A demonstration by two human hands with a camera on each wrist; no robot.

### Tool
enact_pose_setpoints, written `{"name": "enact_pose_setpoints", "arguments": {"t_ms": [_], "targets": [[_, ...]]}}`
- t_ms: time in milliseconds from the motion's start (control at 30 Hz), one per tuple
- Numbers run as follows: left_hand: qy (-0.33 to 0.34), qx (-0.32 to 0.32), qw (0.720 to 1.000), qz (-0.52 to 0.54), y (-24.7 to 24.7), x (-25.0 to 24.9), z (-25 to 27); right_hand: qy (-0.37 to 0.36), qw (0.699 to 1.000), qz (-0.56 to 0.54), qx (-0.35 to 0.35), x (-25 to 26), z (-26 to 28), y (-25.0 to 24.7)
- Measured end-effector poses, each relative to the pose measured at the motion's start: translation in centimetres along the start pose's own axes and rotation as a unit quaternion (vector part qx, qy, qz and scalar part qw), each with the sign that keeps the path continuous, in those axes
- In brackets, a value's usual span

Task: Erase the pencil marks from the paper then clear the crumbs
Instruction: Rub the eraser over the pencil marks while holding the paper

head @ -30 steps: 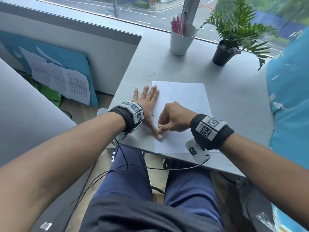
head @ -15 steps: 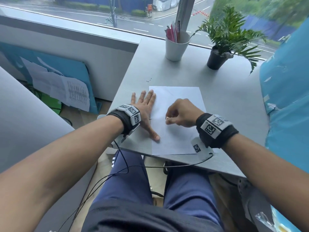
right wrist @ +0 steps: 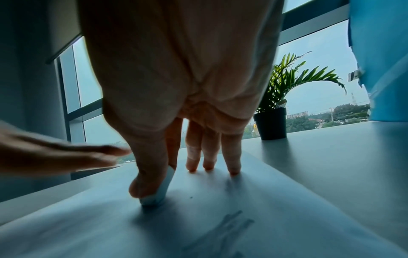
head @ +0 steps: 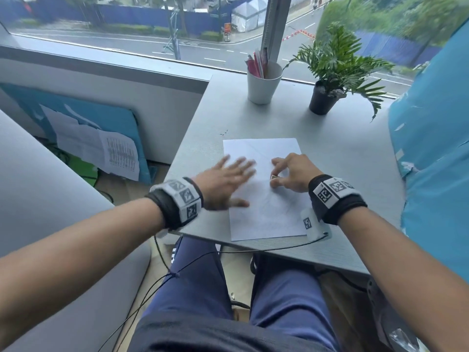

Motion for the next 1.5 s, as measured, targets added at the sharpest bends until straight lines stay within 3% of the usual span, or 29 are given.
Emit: {"name": "enact_pose_setpoints", "arguments": {"t_ms": [67,133,200,267,367,400,467,533,567,633,767,833,867,933,1000,1133,1200,1333,1400,1433,1500], "targets": [[0.123,0.039,0.991,0.03,2.4,-4.3,1.6,-0.001,1.0,0.004,0.004,0.0,-0.1,0.0],[0.152,0.058,0.985,0.054,4.2,-5.4,2.4,0.002,1.0,-0.001,0.008,0.0,-0.1,0.0],[0.101,0.051,0.992,0.063,4.4,-3.3,2.2,0.005,1.0,-0.011,0.011,0.0,-0.1,0.1],[-0.006,0.05,0.998,0.048,4.1,0.3,1.7,0.009,1.0,-0.016,0.012,-0.1,0.0,0.1],[-0.169,0.053,0.984,-0.004,2.9,3.8,1.4,0.013,1.0,-0.018,0.015,-0.2,0.0,0.1],[-0.175,0.042,0.984,-0.003,2.6,3.2,1.3,0.013,1.0,-0.016,0.015,-0.1,0.0,0.1],[-0.085,0.027,0.996,0.029,2.7,-0.9,1.0,0.011,1.0,-0.011,0.014,-0.1,-0.1,0.0],[0.023,0.057,0.995,0.073,3.9,-5.3,1.7,0.011,1.0,-0.009,0.012,-0.1,-0.2,0.0],[0.036,0.071,0.993,0.087,4.5,-6.1,2.0,0.011,1.0,-0.008,0.012,-0.1,-0.2,0.0],[-0.01,0.068,0.993,0.1,4.9,-4.8,2.2,0.013,1.0,-0.012,0.01,-0.2,-0.2,0.0],[-0.185,0.084,0.977,0.067,3.9,2.7,1.9,0.021,1.0,-0.022,0.008,-0.3,-0.1,0.1],[-0.237,0.07,0.968,0.034,3.0,4.5,1.6,0.022,0.999,-0.023,0.008,-0.2,-0.1,0.1],[-0.222,0.052,0.973,0.03,2.6,4.0,1.1,0.023,0.999,-0.024,0.008,-0.2,-0.1,0.1],[-0.13,0.027,0.99,0.05,2.3,1.1,-0.6,0.023,0.999,-0.025,0.006,-0.2,-0.2,0.1],[-0.061,0.04,0.994,0.085,2.7,-1.5,-2.1,0.022,1.0,-0.022,0.005,-0.3,-0.2,0.1],[-0.052,0.029,0.993,0.105,3.3,-0.3,-4.3,0.035,0.999,-0.027,0.008,-0.6,-0.4,0.2],[-0.088,0.026,0.99,0.111,2.9,2.1,-4.3,0.039,0.999,-0.029,0.009,-0.7,-0.5,0.2],[-0.275,0.084,0.957,0.049,2.2,6.4,-3.0,0.042,0.999,-0.033,0.007,-0.7,-0.4,0.1],[-0.317,0.079,0.945,0.009,1.0,5.9,-3.0,0.043,0.999,-0.032,0.005,-0.7,-0.4,0.0],[-0.282,0.055,0.958,0.007,0.5,4.6,-3.7,0.042,0.999,-0.032,0.005,-0.7,-0.4,0.0],[-0.132,0.035,0.99,0.035,0.5,0.9,-5.2,0.037,0.999,-0.026,0.004,-0.5,-0.5,0.1]]}}
Point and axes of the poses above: each hand's wrist, its own z-axis away from the middle knuckle, its own y-axis out of the palm, x = y × z, the point moved 7 cm from there along -z, towards the middle knuckle, and after that the axes turned 6 degrees about -x, right-handed, at the moved point
